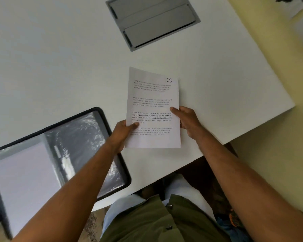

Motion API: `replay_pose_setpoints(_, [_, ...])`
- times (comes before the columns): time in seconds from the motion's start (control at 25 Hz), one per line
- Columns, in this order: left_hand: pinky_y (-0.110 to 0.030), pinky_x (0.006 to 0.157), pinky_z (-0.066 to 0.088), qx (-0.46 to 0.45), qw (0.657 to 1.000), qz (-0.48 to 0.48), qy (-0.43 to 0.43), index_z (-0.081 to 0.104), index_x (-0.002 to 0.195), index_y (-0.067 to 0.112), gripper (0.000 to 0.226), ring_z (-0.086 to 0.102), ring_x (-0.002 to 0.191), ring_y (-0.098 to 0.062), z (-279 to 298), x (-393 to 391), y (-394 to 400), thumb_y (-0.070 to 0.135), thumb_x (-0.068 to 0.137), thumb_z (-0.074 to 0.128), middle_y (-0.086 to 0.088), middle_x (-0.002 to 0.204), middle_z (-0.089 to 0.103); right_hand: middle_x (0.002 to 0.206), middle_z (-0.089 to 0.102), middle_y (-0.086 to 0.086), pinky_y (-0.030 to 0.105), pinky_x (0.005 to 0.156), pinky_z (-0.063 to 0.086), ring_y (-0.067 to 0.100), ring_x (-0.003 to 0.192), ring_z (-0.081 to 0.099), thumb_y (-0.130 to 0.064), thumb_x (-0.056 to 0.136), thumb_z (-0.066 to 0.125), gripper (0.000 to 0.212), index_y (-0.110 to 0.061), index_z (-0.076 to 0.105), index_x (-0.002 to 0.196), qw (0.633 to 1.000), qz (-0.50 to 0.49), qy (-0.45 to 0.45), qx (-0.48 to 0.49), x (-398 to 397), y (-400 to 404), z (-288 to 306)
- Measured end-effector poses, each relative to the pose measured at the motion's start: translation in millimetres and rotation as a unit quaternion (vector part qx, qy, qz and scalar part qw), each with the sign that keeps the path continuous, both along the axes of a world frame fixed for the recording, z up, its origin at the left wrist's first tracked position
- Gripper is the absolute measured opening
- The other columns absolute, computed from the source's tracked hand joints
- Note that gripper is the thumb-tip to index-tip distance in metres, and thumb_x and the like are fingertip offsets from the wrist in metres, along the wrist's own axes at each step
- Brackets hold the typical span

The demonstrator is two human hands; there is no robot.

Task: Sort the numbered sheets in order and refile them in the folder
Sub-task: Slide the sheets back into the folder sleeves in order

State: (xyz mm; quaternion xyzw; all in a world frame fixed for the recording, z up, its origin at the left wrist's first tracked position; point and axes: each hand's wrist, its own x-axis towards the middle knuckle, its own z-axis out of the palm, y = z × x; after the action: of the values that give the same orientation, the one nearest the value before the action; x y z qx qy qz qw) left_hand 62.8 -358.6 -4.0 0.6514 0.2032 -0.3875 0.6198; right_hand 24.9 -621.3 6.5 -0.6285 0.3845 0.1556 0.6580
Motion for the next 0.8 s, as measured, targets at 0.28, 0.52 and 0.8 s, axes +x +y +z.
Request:
replay_pose_setpoints(0.28, [-0.056, 0.093, 0.058, 0.041, 0.999, 0.035, 0.002, 0.071, 0.117, 0.011, 0.021, 0.075, 0.099, -0.033, 0, -36, 156, 0.016, 0.096, 0.069, -0.01, 0.109, 0.078, 0.094, 0.079, -0.004, 0.035, 0.076, 0.061, 0.014, 0.081, 0.075, -0.027, 0.093, 0.076, 0.009, -0.023, 0.073, 0.101, 0.998, 0.065, 0.003, 0.012, -7, 158, 1])
replay_pose_setpoints(0.52, [-0.052, 0.093, 0.059, 0.047, 0.997, 0.063, -0.007, 0.069, 0.123, 0.011, 0.025, 0.074, 0.1, -0.032, -3, -51, 245, 0.016, 0.098, 0.067, -0.01, 0.111, 0.077, 0.101, 0.077, -0.005, 0.025, 0.062, 0.06, 0.009, 0.08, 0.075, -0.024, 0.094, 0.074, 0.015, -0.024, 0.07, 0.109, 0.995, 0.098, -0.003, 0.017, -15, 251, -4])
replay_pose_setpoints(0.8, [-0.038, 0.077, 0.063, 0.045, 0.996, 0.073, -0.013, 0.067, 0.124, 0.015, 0.023, 0.076, 0.09, -0.024, -4, -49, 287, 0.02, 0.102, 0.062, -0.005, 0.11, 0.077, 0.112, 0.074, -0.002, 0.024, 0.078, 0.059, 0.012, 0.095, 0.073, -0.02, 0.094, 0.074, 0.028, -0.018, 0.07, 0.122, 0.993, 0.118, -0.018, -0.027, -15, 305, -10])
